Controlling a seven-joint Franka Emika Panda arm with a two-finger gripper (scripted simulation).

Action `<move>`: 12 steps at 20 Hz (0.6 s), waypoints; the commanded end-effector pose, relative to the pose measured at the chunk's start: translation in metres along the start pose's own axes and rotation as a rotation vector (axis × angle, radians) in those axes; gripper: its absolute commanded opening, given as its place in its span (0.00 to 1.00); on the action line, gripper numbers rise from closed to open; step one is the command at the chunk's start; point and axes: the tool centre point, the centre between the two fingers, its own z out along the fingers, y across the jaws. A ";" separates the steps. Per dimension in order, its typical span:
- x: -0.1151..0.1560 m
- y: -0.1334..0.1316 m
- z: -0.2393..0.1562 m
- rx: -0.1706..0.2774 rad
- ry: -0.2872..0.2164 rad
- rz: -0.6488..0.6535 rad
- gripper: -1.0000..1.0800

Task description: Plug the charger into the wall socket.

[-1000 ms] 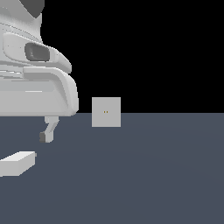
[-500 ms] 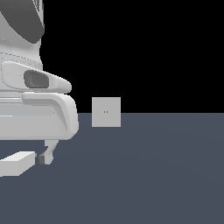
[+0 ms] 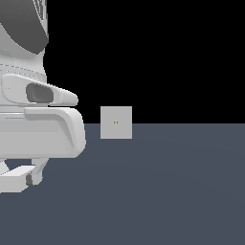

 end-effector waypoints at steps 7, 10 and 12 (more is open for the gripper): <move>0.001 0.001 -0.001 0.000 0.000 0.002 0.00; 0.007 0.006 -0.004 -0.001 0.000 0.012 0.00; 0.013 0.013 -0.008 -0.002 0.000 0.024 0.00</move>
